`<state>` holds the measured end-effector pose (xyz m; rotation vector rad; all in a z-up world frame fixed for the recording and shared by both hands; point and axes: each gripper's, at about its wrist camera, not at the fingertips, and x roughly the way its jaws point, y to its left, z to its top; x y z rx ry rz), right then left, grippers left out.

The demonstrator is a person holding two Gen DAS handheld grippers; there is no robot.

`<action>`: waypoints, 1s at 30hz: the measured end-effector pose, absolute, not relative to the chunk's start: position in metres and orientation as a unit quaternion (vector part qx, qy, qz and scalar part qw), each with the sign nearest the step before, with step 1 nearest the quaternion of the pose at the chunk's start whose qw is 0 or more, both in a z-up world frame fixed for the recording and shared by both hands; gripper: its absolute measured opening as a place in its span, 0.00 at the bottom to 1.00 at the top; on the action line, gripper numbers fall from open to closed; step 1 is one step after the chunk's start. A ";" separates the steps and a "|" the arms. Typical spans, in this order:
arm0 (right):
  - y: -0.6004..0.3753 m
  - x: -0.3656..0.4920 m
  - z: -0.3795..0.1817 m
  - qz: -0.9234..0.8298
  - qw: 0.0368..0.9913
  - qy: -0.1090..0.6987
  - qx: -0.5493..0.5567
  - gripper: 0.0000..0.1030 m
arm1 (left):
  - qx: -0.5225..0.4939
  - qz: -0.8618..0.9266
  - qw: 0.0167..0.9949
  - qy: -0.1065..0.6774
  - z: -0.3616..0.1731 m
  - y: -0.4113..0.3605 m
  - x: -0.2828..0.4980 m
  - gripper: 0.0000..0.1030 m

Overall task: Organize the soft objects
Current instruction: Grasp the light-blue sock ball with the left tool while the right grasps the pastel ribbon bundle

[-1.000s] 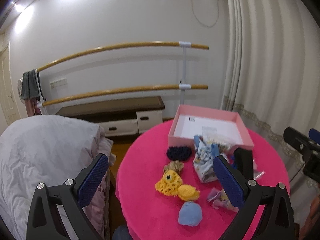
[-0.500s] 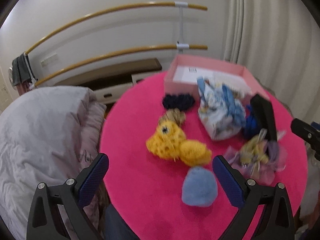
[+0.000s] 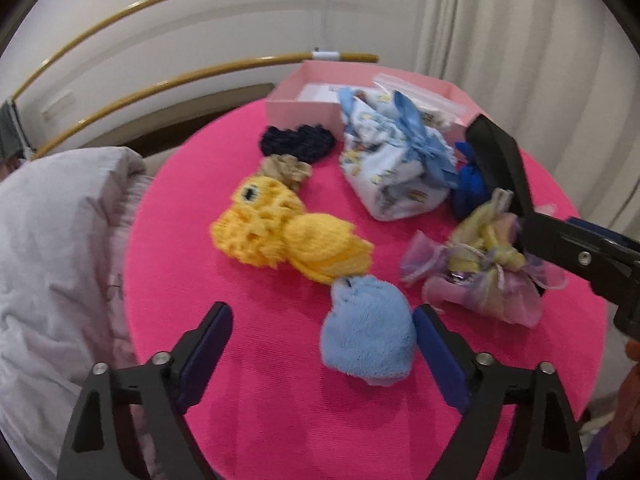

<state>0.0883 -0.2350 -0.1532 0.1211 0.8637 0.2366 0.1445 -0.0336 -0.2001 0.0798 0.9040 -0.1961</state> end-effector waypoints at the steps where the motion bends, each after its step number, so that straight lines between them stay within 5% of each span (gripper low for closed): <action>1: -0.232 0.089 -0.153 0.123 0.898 0.419 0.058 0.79 | 0.037 -0.105 0.891 0.439 -0.204 -0.036 0.146 0.77; 5: -0.221 0.092 -0.158 0.163 0.884 0.433 0.064 0.60 | 0.020 -0.131 0.878 0.461 -0.214 -0.036 0.148 0.50; 11: -0.211 0.101 -0.171 0.188 0.867 0.456 0.064 0.39 | 0.018 -0.142 0.878 0.457 -0.218 -0.034 0.147 0.33; 19: -0.202 0.101 -0.169 0.193 0.868 0.454 0.047 0.27 | 0.010 -0.144 0.875 0.462 -0.209 -0.033 0.142 0.32; 25: -0.206 0.084 -0.149 0.197 0.881 0.429 0.038 0.43 | 0.013 -0.138 0.875 0.463 -0.206 -0.032 0.136 0.32; 30: -0.198 0.090 -0.157 0.219 0.869 0.441 0.041 0.40 | 0.019 -0.132 0.876 0.463 -0.205 -0.029 0.133 0.32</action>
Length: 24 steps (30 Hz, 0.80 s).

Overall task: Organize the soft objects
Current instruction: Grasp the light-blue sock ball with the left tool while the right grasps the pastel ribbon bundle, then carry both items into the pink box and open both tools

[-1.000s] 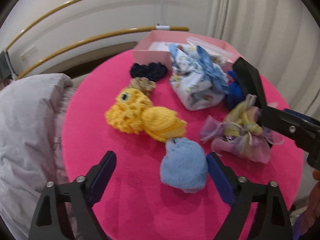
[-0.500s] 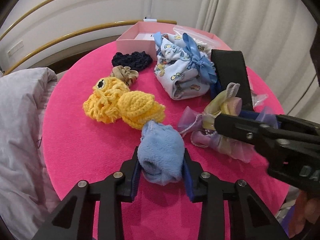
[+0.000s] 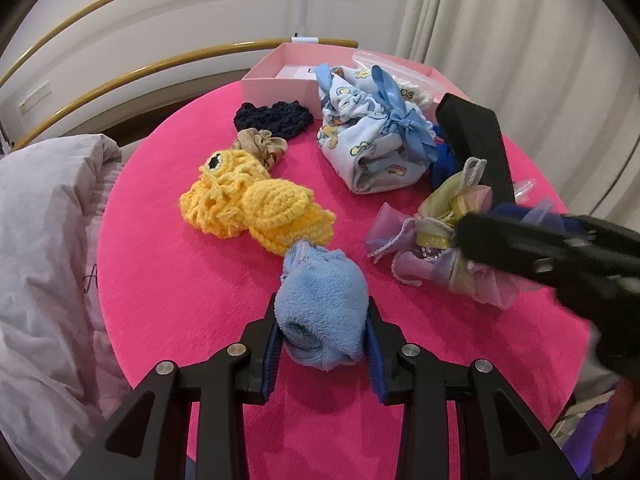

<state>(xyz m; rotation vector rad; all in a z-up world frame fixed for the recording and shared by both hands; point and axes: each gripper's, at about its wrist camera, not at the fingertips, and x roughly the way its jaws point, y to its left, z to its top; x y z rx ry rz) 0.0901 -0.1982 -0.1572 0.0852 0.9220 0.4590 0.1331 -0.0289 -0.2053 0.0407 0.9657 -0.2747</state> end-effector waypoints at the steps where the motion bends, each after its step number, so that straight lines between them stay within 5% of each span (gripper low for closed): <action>1: -0.195 0.094 -0.162 0.222 0.866 0.447 0.040 0.37 | 0.020 -0.130 0.877 0.462 -0.205 -0.027 0.132 0.32; 10: -0.187 0.111 -0.191 0.211 0.855 0.473 0.029 0.22 | 0.016 -0.117 0.879 0.461 -0.199 -0.016 0.125 0.31; 24: -0.220 0.085 -0.116 0.263 0.878 0.385 0.107 0.22 | 0.003 -0.158 0.894 0.419 -0.133 -0.016 0.105 0.31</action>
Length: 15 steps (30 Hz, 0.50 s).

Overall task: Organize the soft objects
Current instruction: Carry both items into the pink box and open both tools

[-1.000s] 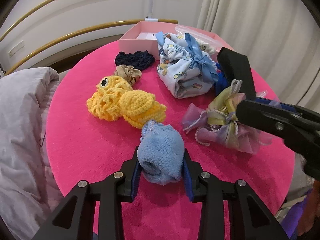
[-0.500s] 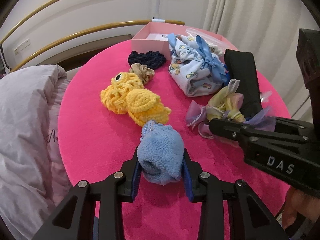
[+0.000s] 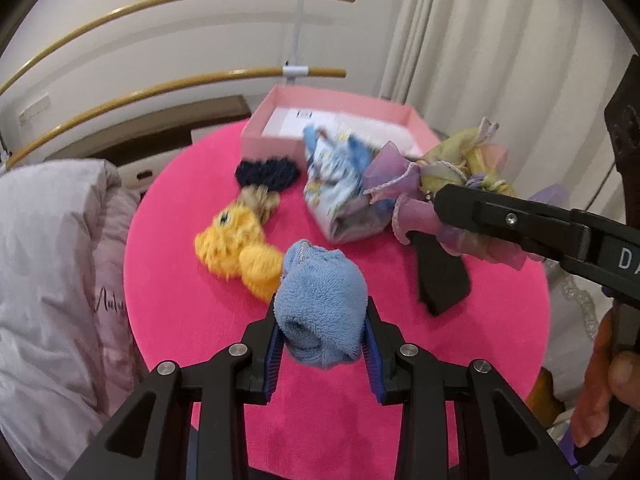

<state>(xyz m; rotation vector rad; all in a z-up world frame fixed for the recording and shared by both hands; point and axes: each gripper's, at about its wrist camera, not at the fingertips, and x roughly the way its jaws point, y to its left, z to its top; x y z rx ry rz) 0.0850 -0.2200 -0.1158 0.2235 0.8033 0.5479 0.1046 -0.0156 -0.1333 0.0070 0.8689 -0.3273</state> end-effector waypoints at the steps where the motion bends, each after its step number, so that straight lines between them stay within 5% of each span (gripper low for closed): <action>1: -0.222 0.086 -0.111 0.262 0.881 0.379 0.106 0.22 | 0.005 -0.158 0.897 0.413 -0.127 -0.017 0.105 0.31; 15: -0.269 0.188 -0.066 0.179 0.921 0.337 0.084 0.23 | 0.045 -0.123 0.931 0.340 -0.062 -0.053 0.211 0.32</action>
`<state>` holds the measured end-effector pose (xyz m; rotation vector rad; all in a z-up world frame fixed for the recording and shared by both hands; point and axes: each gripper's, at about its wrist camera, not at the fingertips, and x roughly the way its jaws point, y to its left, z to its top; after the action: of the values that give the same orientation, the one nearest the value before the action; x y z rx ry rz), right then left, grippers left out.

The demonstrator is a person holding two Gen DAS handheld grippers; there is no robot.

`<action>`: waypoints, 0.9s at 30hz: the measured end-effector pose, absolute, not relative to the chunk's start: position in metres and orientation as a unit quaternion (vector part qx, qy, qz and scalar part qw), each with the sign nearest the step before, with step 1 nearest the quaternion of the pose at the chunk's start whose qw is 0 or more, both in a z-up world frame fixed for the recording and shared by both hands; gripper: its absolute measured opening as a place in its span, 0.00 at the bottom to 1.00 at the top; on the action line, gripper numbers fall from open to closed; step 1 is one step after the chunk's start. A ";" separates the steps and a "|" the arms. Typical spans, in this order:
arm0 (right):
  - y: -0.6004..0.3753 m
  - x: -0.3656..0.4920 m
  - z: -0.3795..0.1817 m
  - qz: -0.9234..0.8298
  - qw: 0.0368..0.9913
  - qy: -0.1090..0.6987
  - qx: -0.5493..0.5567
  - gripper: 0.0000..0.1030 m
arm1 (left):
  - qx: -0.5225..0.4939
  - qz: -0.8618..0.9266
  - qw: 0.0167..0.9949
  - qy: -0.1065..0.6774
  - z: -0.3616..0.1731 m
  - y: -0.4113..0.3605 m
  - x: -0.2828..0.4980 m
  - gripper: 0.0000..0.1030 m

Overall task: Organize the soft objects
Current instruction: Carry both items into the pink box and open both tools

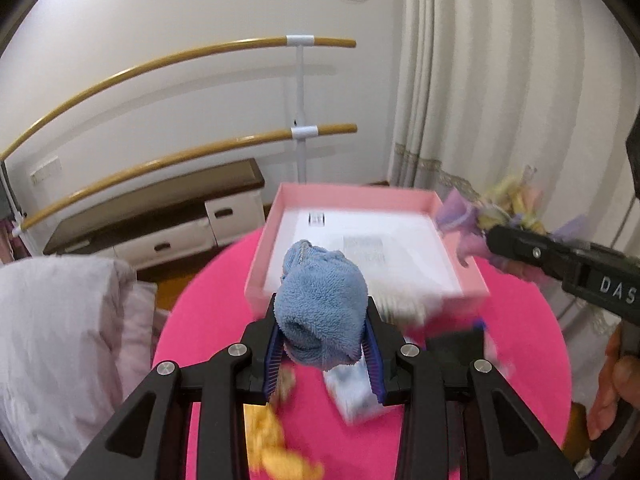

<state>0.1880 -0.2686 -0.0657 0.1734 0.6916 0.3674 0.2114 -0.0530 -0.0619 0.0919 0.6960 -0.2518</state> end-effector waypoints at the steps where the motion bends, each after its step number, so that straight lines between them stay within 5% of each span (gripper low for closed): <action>1: -0.271 0.201 -0.065 0.168 0.923 0.337 0.079 0.23 | 0.047 -0.120 0.932 0.339 -0.060 -0.057 0.222 0.32; 16: -0.290 0.361 -0.110 0.122 0.894 0.424 0.080 0.24 | 0.035 -0.133 0.896 0.423 -0.078 -0.125 0.428 0.32; 21: -0.292 0.375 -0.124 0.112 0.888 0.438 0.081 0.32 | 0.034 -0.142 0.885 0.442 -0.078 -0.134 0.485 0.37; 23: -0.296 0.374 -0.125 0.106 0.889 0.436 0.085 0.52 | 0.035 -0.137 0.884 0.446 -0.080 -0.130 0.498 0.67; 24: -0.298 0.374 -0.125 0.102 0.890 0.435 0.088 0.60 | 0.035 -0.130 0.887 0.443 -0.079 -0.129 0.501 0.76; 25: -0.300 0.373 -0.124 0.096 0.892 0.433 0.088 0.79 | 0.036 -0.119 0.892 0.435 -0.077 -0.130 0.502 0.83; 27: -0.303 0.372 -0.121 0.081 0.896 0.428 0.087 0.93 | 0.035 -0.113 0.901 0.417 -0.072 -0.127 0.499 0.92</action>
<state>0.3717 -0.3032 -0.1205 0.1803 0.8880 0.1685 0.4985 -0.1270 -0.0718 0.0718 0.8624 -0.2335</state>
